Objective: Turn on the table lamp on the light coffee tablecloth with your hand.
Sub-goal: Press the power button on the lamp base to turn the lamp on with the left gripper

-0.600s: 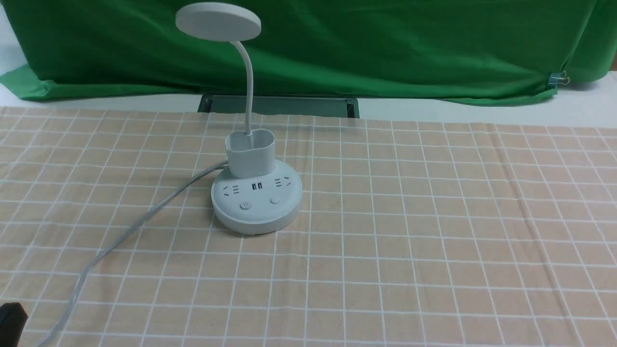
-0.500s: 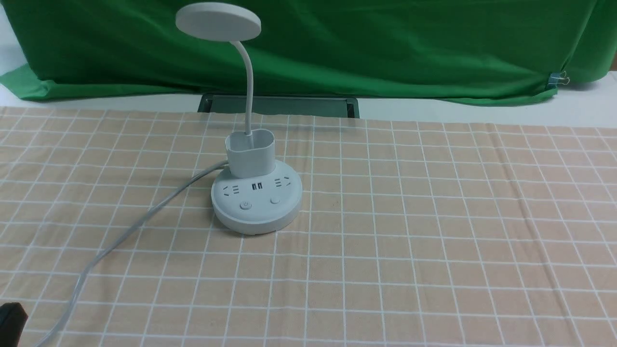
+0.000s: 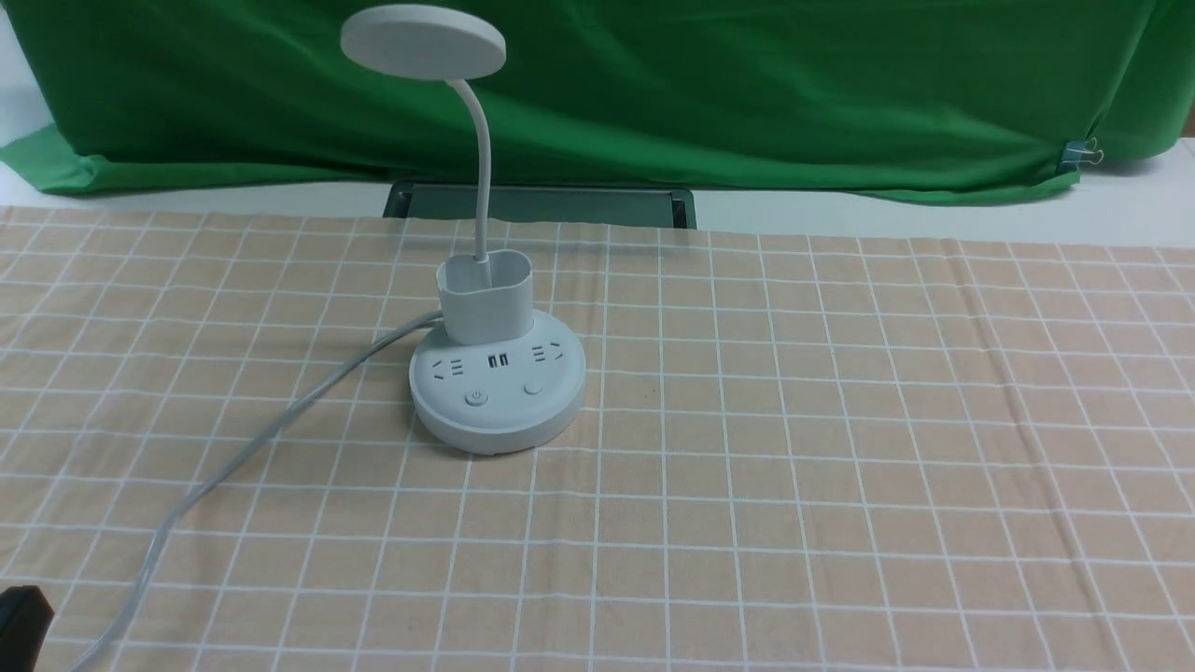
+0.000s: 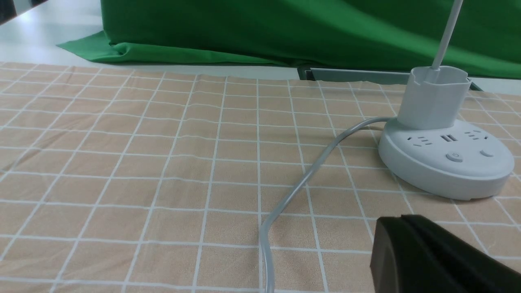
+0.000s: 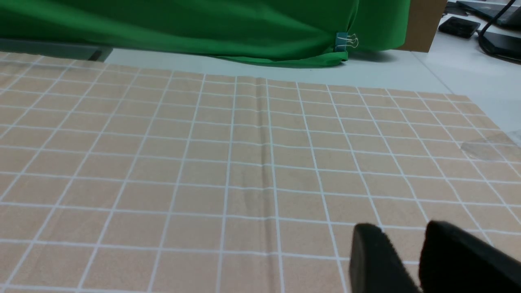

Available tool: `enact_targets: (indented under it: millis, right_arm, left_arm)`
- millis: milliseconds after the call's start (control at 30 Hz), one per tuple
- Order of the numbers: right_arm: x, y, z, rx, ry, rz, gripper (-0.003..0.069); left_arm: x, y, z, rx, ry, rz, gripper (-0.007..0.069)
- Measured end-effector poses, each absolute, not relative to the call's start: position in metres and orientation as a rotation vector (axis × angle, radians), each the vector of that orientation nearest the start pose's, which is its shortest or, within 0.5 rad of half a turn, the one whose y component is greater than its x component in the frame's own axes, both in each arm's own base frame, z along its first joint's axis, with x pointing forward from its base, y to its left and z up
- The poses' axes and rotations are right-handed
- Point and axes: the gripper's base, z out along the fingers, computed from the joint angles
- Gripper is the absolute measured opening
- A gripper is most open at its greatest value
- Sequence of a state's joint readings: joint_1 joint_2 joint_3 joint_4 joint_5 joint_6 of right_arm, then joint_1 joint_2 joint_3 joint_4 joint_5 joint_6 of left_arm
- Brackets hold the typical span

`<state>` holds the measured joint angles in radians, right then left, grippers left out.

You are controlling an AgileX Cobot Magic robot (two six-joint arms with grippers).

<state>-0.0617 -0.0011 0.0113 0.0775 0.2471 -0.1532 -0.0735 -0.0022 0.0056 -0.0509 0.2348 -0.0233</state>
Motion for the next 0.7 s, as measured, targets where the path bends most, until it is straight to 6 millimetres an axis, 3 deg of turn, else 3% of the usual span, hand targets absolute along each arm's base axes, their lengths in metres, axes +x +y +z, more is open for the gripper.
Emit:
enact_targets:
  millis: [433,700]
  right_arm:
    - [0.0555,-0.0017,0.187,-0.028,1.742,-0.086,0.0239]
    - [0.0555,-0.0017,0.187,-0.028,1.742,-0.086,0.0239]
  left_arm:
    - [0.0553,-0.0052,0.1902,0.009,1.723,-0.118,0.0002]
    - [0.0554,-0.0027,0.1902,0.137,1.716,0.031,0.0002]
